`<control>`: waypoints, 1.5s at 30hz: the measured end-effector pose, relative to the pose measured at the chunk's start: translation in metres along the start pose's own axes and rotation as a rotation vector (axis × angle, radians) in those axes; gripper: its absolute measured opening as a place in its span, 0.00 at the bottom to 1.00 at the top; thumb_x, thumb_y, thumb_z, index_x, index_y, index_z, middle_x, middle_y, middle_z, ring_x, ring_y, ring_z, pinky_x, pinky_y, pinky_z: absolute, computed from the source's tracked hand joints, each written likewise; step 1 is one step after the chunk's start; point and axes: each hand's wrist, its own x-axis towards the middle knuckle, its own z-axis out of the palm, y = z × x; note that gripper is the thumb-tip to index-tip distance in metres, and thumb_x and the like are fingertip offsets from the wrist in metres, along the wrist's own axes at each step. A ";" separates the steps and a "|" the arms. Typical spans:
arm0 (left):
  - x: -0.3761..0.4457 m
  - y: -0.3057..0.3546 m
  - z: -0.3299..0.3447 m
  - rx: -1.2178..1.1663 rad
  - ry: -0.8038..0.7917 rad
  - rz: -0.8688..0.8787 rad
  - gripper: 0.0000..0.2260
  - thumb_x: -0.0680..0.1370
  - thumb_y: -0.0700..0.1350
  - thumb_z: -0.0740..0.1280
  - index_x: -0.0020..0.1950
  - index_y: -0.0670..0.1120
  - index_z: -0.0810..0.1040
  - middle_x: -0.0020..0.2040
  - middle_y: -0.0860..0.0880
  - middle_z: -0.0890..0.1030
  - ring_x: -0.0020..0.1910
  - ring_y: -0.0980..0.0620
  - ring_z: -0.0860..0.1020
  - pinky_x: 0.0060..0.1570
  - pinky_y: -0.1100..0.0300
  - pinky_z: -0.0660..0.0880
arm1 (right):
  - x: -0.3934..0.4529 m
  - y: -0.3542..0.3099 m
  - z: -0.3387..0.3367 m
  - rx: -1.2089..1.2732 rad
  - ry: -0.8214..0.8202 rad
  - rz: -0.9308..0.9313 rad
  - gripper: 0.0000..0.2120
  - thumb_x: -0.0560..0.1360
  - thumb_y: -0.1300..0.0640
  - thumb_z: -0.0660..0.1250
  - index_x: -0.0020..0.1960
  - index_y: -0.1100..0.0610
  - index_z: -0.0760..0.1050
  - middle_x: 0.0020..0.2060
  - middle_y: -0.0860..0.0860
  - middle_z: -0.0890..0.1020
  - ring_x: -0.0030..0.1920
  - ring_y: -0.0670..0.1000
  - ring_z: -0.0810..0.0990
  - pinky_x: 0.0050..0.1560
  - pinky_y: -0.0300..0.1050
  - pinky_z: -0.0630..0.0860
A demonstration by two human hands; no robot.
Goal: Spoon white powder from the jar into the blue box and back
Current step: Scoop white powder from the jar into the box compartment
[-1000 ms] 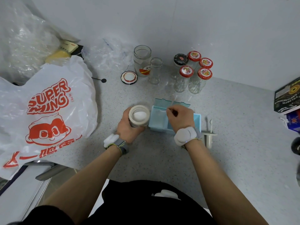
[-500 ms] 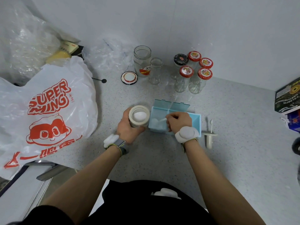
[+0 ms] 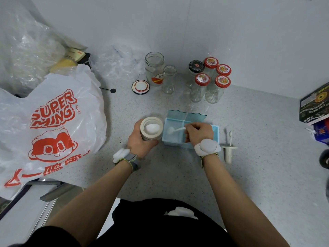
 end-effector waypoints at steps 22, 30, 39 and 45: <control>0.003 -0.003 0.002 -0.003 0.002 -0.001 0.37 0.66 0.47 0.79 0.70 0.56 0.65 0.58 0.55 0.76 0.56 0.52 0.76 0.53 0.58 0.72 | -0.019 -0.038 0.032 -0.155 -0.166 -0.400 0.05 0.73 0.58 0.69 0.40 0.57 0.83 0.32 0.52 0.84 0.33 0.52 0.83 0.41 0.51 0.82; 0.001 -0.002 0.002 -0.007 0.013 0.008 0.36 0.66 0.44 0.79 0.70 0.54 0.66 0.57 0.57 0.75 0.54 0.56 0.76 0.46 0.72 0.69 | -0.016 -0.028 0.019 -0.179 -0.075 -0.413 0.06 0.73 0.56 0.69 0.45 0.56 0.83 0.36 0.52 0.85 0.39 0.51 0.83 0.46 0.51 0.81; -0.001 0.003 0.000 -0.011 0.003 -0.018 0.37 0.65 0.42 0.79 0.71 0.54 0.66 0.57 0.56 0.76 0.54 0.55 0.76 0.48 0.70 0.71 | -0.004 -0.012 -0.006 -0.310 0.004 -0.365 0.08 0.74 0.58 0.66 0.45 0.59 0.83 0.40 0.54 0.85 0.41 0.52 0.81 0.48 0.45 0.78; 0.000 0.007 0.001 0.023 0.010 -0.037 0.39 0.65 0.41 0.78 0.71 0.53 0.65 0.58 0.54 0.77 0.54 0.53 0.76 0.50 0.63 0.70 | 0.004 0.003 0.007 -0.496 -0.131 -0.498 0.07 0.73 0.60 0.67 0.43 0.60 0.83 0.39 0.57 0.85 0.43 0.58 0.81 0.45 0.45 0.75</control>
